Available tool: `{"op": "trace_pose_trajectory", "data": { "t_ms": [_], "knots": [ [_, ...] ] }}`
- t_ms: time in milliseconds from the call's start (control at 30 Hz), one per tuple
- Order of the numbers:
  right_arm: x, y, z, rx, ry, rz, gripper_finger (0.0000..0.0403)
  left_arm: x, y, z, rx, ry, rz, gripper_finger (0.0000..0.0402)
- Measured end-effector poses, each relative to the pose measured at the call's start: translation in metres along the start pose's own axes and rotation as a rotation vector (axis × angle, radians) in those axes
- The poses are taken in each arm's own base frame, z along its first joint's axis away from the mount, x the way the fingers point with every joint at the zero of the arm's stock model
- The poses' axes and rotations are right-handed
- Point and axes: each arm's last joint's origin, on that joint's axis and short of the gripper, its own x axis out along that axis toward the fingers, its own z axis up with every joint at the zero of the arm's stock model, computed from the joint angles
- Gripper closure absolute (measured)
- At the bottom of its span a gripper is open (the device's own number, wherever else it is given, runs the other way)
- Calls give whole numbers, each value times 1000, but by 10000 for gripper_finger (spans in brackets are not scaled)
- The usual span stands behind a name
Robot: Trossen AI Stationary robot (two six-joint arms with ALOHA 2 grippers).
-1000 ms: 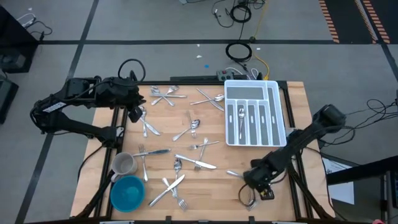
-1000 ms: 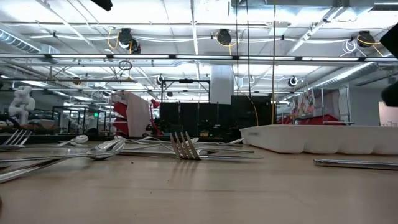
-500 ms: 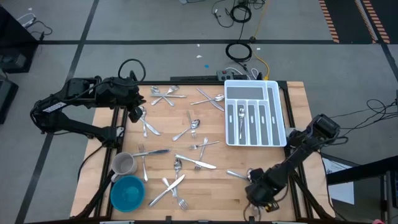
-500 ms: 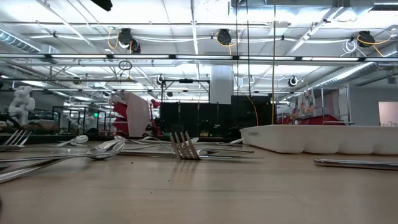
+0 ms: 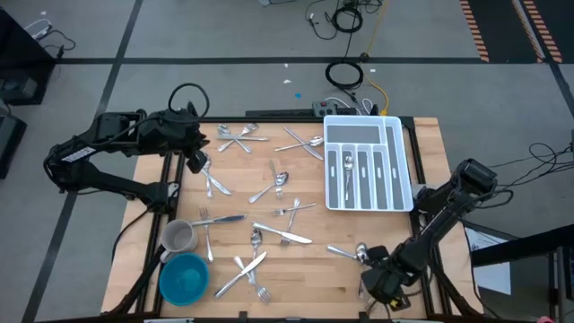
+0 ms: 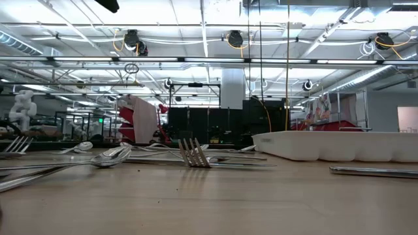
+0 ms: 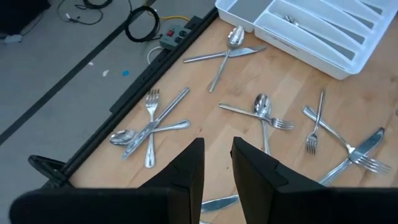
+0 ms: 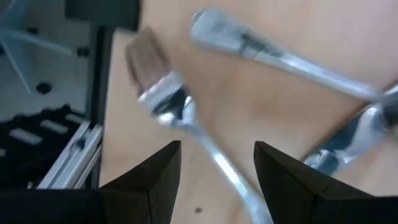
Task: Sort silverware
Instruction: Put the fork into the silverware tray
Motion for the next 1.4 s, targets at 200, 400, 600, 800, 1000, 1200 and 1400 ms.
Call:
{"op": "trace_pose_trajectory", "data": {
  "t_ms": [200, 400, 600, 800, 1000, 1200, 1400],
  "knots": [
    [5, 10, -11, -60, -6, -45, 206, 0, 0, 0, -45, 0, 0, 313],
    [17, 11, -9, -93, -42, -119, 206, 0, 0, 0, -72, 0, 1, 313],
    [32, 13, -6, -109, -23, -99, 207, 0, 0, 0, -74, -5, 14, 313],
    [32, 14, -6, -112, -26, -95, 207, 0, 1, 0, -73, -9, 25, 313],
    [34, 16, -8, -116, -23, -95, 213, 0, 1, 0, -72, -15, 40, 313],
    [37, 23, -14, -142, -46, -113, 244, 0, 1, 0, -71, -16, 43, 313],
    [40, 20, -12, -125, -37, -128, 289, 0, 2, 1, -70, -25, 66, 313]
  ]
}}
